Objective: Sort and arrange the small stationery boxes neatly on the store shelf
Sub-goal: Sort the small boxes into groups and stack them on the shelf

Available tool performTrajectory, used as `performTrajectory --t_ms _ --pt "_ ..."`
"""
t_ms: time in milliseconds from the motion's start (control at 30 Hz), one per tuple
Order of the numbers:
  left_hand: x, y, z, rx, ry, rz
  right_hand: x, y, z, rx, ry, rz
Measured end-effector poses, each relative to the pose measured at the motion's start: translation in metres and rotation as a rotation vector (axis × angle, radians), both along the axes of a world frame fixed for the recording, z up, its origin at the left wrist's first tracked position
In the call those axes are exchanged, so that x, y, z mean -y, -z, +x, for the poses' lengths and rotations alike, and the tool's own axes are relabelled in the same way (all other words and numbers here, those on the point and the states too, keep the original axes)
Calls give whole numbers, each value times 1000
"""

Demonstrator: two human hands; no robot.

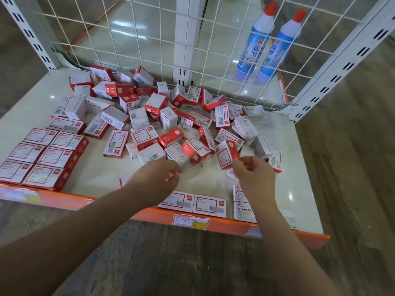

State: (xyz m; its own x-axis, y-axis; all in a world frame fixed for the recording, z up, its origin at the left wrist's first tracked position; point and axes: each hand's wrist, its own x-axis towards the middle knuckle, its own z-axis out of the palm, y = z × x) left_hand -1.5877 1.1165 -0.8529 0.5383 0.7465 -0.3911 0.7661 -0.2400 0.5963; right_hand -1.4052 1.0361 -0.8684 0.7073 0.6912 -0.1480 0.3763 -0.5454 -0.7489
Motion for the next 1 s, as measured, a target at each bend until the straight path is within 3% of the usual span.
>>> performTrajectory --t_ms 300,433,667,1000 --pt "8 -15 5 183 -35 -136 14 -23 -23 -149 -248 90" --pt "8 -21 6 265 -109 -180 15 -26 -32 -289 -226 112" --pt "7 -26 2 429 -281 -367 16 -34 -38 -353 -240 93" --pt "14 -28 3 343 -196 -403 14 -40 -39 -326 -340 109"
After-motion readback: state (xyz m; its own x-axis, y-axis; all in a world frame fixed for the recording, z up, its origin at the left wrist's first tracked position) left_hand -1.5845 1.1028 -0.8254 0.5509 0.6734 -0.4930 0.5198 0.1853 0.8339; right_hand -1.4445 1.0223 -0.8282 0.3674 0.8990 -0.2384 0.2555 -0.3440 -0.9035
